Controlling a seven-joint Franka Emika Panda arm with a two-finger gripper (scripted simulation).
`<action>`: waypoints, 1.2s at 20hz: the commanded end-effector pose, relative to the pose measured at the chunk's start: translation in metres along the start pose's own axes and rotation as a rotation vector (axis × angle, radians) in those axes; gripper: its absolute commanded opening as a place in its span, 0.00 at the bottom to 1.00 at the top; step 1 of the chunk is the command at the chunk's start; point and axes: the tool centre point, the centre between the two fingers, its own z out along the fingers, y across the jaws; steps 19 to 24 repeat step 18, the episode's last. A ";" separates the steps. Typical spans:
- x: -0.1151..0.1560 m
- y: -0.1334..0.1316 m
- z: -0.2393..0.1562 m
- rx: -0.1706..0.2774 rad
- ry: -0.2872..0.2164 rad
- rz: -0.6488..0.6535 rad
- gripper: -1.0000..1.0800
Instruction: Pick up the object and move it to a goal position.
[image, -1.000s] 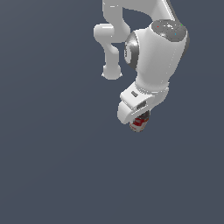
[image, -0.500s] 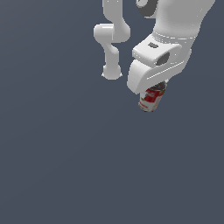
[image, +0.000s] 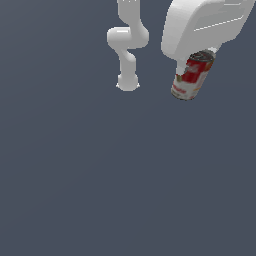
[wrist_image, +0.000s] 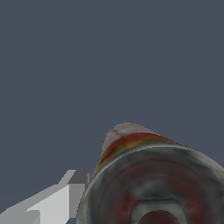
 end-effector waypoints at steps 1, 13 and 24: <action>0.000 -0.004 -0.020 -0.001 0.002 0.000 0.00; 0.002 -0.012 -0.059 -0.001 0.002 0.002 0.00; 0.002 -0.012 -0.062 -0.001 0.002 0.002 0.00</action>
